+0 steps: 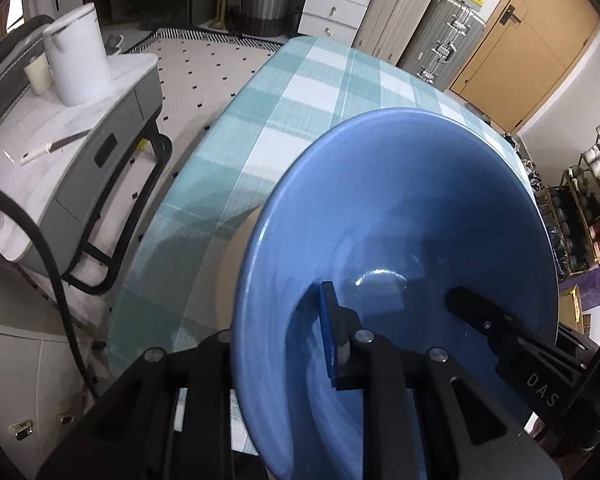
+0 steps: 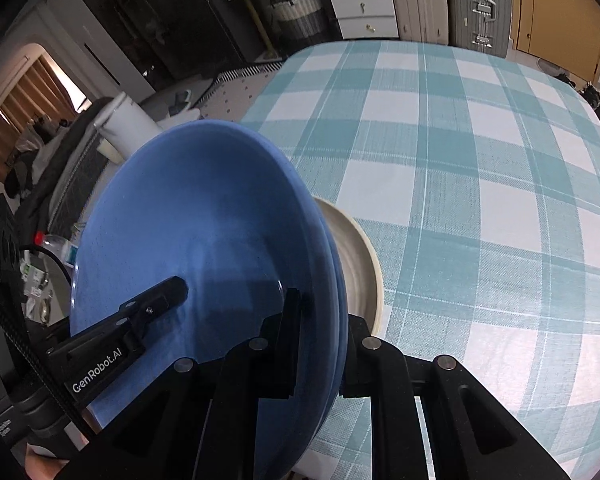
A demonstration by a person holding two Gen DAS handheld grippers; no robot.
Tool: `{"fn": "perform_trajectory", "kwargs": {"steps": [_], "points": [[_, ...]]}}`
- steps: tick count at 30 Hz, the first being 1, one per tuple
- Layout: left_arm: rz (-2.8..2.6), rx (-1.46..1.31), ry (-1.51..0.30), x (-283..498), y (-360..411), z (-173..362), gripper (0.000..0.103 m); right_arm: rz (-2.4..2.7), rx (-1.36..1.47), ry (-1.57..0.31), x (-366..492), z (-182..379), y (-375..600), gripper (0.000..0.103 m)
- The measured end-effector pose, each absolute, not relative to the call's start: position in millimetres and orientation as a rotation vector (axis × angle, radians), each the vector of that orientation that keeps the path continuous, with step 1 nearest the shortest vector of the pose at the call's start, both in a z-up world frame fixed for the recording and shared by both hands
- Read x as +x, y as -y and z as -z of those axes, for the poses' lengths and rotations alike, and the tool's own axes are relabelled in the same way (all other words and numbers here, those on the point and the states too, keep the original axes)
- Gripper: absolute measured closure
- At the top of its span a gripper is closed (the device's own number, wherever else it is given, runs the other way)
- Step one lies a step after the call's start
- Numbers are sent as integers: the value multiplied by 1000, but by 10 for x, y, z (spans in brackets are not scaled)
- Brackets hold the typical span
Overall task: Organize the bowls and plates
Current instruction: 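Lift the bowl stack with both grippers and carry it over the cream plates, then lower the bowl stack onto the cream plates and open both grippers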
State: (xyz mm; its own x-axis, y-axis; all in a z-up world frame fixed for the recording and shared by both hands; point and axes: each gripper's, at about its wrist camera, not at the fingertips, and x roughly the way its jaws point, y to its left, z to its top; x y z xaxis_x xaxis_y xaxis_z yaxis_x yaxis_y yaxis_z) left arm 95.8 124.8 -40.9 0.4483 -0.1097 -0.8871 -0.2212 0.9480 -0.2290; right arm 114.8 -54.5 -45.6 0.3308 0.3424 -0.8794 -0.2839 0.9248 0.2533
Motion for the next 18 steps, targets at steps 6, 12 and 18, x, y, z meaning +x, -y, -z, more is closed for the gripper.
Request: {"fn": "perform_trajectory", "kwargs": {"steps": [6,12,18], "points": [[-72,-342,-1142,998,-1272,531,83,-386,12,-1189,1213,557,521,90],[-64,-378,-1171,1045,-1284,647,82,-357,-3,-1194,1263,602,510,90],[-66,-370,-1170,1041,-1280,645,81,-354,0,-1186,1264,617,509,89]]}}
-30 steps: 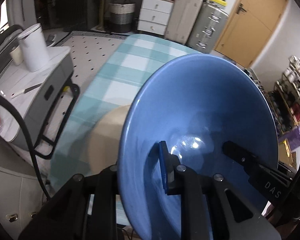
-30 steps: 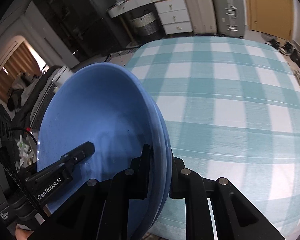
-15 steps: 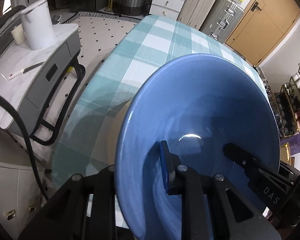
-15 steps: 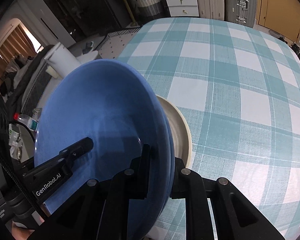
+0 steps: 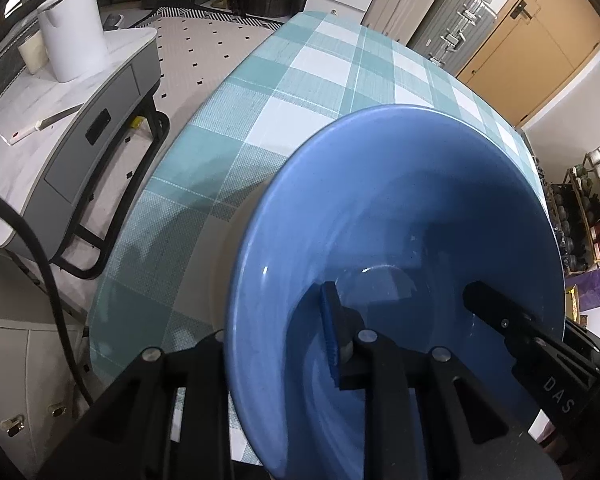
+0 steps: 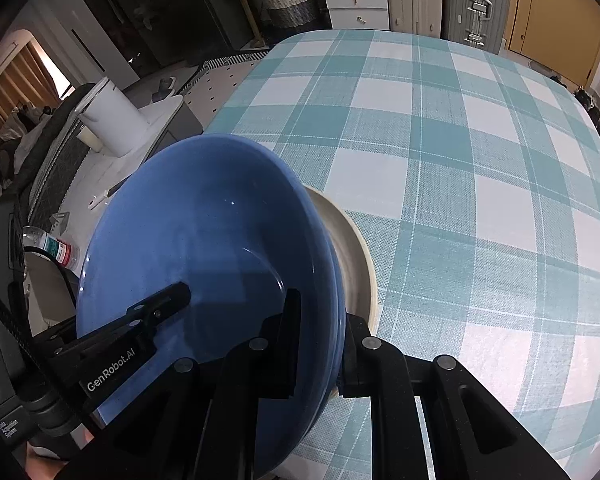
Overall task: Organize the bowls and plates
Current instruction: 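Lower the bowl stack onto the cream plates and open both grippers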
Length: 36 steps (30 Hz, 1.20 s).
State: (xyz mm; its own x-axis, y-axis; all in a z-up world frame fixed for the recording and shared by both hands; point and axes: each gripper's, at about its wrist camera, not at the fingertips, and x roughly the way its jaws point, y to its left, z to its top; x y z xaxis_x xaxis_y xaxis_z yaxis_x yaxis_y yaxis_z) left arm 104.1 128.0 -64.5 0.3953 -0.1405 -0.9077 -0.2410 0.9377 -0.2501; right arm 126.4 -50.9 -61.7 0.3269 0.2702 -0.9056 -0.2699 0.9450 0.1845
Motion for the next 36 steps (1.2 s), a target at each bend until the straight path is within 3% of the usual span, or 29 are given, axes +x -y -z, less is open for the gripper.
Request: {"fn": "perform_trajectory", "kwargs": {"steps": [3,8,10,24,27,29,31,34,36], "points": [[-69,-368,-1176,1047,-1293,645,74,-356,9,-1184,1264,624,517,87],[-97,-377,-1174,1032,-1371,648,59,-351,15,-1140,1229,573,548,67],[-103,-390,-1158,1007,-1408,631,59,-351,8,-1118,1213,536,552,58],[-138,-336,-1042,764,-1361,315,54,-375,35,-902,933,182,826,53],[-130,-310,-970,623,-1296,170,44,-412,46,-844,761,76,947,41],[-131,-303,-918,520,-1270,76,22,-426,65,-799,647,26,1028,33],[-146,-291,-844,390,-1246,-32,18,-447,70,-736,491,-31,1108,30],[-150,-270,-760,220,-1201,-174,14,-480,33,-659,261,-80,1170,15],[-170,-266,-718,120,-1186,-226,10,-490,-3,-629,112,-79,1196,15]]}}
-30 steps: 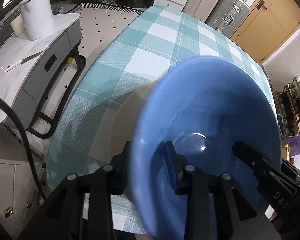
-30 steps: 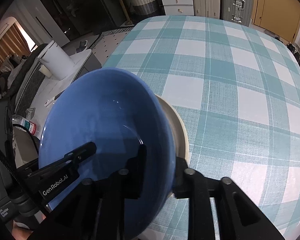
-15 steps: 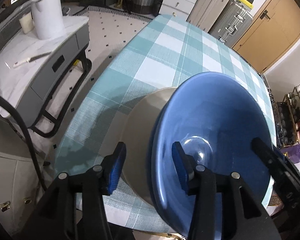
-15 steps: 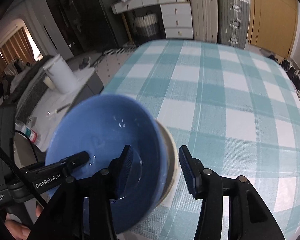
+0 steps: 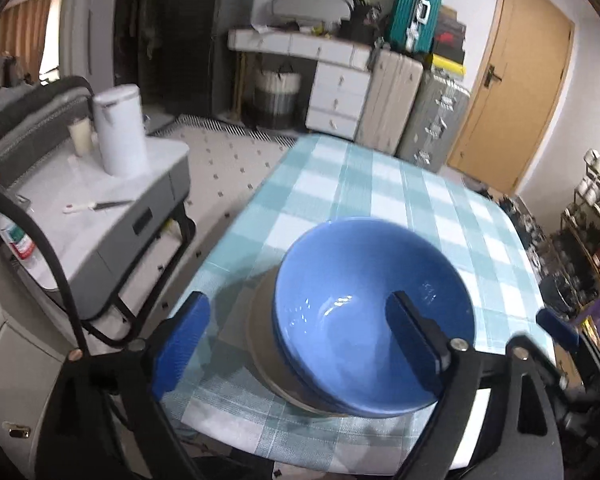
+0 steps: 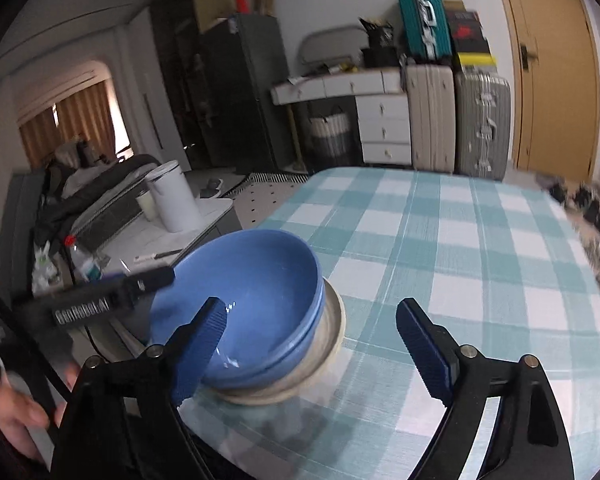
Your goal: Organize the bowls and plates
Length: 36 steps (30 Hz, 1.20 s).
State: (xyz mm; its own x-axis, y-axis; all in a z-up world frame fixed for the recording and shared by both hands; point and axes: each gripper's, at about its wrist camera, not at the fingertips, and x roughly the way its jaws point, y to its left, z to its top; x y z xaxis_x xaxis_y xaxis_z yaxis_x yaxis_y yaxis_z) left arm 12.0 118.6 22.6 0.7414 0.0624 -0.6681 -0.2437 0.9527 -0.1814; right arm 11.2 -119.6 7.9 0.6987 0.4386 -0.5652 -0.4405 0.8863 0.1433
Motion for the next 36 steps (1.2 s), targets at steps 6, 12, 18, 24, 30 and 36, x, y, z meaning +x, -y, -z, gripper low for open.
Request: {"fn": "perform_trajectory", "kwargs": {"steps": [6,12,18,24,30,36], "points": [[-184,-250,-578,-162,-1128,-278,0,-556,-43,-540,-237,-57,1311,11],[-247,-243,-511,-332,-1093,-227,0,-578,-30,-426,-503,10,1505,1],[-265,-184,-476,-379,-993,-167,0,-561,-38,-437,-531,151,1569,1],[-222,-151,-506,-289,-914,-99,0,-504,-30,-431,-510,158,1591,1],[-181,-99,-519,-274,-722,-77,0,-489,-43,-405,-547,139,1570,1],[-174,-36,-496,-304,-554,-103,0,-493,-82,-392,-588,140,1490,1]]}}
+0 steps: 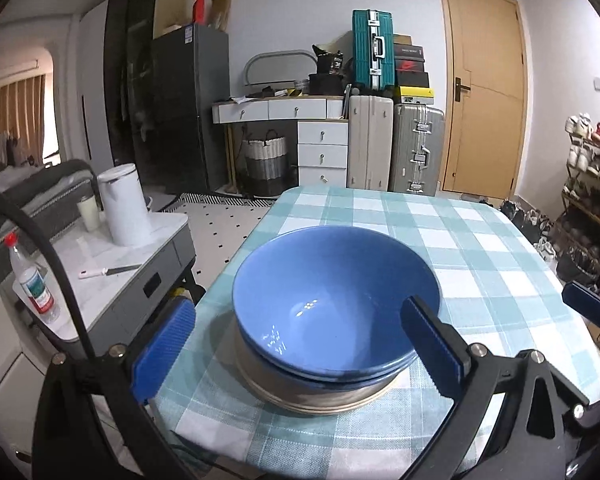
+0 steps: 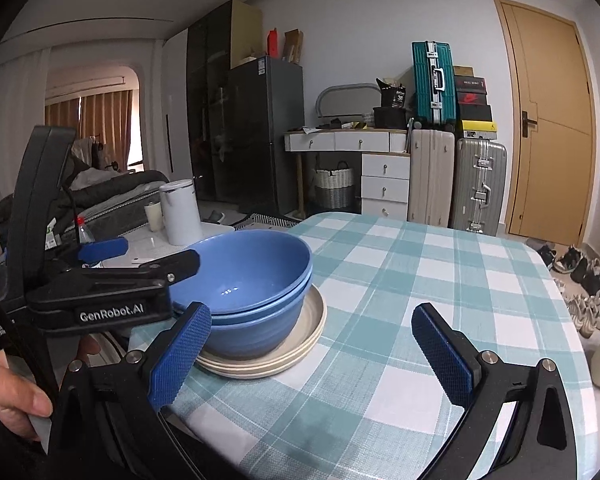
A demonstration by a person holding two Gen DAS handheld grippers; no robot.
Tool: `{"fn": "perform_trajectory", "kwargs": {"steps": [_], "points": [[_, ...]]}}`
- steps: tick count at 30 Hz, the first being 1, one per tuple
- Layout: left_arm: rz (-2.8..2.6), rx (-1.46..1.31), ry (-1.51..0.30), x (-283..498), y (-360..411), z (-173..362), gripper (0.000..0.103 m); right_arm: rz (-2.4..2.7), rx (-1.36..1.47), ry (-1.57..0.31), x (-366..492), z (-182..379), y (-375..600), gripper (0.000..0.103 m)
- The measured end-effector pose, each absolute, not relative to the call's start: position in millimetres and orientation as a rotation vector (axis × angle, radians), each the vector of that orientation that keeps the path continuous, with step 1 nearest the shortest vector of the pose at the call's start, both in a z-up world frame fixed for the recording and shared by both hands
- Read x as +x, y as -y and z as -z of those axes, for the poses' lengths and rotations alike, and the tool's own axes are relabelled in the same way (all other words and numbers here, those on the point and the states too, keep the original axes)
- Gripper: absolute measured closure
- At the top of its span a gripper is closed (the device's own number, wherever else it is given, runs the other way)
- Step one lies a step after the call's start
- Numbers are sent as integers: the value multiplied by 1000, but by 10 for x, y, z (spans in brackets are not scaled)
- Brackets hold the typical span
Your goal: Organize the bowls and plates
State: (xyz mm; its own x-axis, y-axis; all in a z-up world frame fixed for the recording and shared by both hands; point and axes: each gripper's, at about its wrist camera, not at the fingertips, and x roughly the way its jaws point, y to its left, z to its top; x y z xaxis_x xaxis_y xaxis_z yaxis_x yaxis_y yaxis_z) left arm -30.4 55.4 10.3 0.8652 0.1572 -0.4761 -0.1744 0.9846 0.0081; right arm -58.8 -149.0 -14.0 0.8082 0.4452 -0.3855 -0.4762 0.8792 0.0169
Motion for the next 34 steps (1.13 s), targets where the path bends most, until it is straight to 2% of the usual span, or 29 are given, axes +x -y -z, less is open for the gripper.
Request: {"fn": "perform_trajectory", "kwargs": {"steps": [15,23,34], "points": [[-150,-152,-545,-233,-732,-85,0,-460,-26,-419,-501,146,1557,1],[-147,-79,-555,-217,-609,-75,0,-465,-31,-420,-490,155,1553,1],[-163,-52,-375,-443,-565,-190,0,-464,-28,-418,-499,154,1542,1]]}}
